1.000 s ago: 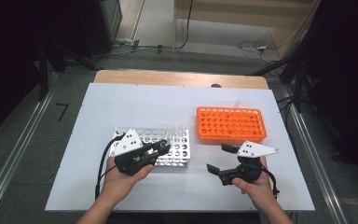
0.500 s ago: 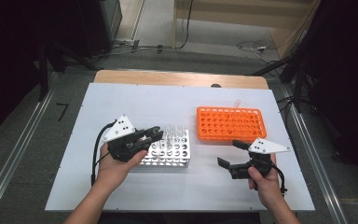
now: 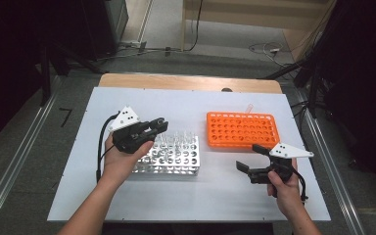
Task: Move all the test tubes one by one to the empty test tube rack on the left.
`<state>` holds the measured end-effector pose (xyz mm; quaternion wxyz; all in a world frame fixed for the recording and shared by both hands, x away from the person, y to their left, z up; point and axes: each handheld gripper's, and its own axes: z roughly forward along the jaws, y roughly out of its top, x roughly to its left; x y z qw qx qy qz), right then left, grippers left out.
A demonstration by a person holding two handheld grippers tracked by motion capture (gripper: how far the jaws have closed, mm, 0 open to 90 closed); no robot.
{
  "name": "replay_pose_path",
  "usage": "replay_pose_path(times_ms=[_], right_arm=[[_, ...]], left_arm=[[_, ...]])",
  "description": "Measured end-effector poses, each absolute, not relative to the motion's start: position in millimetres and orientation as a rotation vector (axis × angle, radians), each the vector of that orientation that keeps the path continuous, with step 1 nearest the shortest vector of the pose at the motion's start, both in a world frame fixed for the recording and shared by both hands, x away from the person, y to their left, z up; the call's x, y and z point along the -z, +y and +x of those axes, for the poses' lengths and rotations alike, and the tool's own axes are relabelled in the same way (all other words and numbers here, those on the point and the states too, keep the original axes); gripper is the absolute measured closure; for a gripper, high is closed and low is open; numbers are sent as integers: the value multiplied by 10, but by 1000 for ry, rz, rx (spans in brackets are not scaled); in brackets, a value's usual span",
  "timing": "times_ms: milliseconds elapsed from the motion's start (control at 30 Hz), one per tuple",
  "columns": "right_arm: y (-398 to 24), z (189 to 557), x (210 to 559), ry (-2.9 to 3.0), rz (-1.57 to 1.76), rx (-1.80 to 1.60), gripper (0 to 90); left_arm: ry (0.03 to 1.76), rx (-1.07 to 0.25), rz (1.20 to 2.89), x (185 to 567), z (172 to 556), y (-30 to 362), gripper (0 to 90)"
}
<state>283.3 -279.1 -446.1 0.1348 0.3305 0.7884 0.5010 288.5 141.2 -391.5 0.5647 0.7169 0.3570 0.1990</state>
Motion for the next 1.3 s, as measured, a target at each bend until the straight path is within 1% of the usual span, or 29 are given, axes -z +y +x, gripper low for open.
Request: replay_pose_path(times_ms=[633,1000,1300], right_arm=[[-2829,2852,4474,2282,980,-1456,62],[-2826,2848,4471,2282,979,-1454,63],[-2831,2849,4465,2279,983,-1458,63]], left_arm=[[876,-473,1717,4090,3137,1239,759],[900,-466,1766,4201,3162,1211,758],[912,-465,1839,4261,3164,1155,756]])
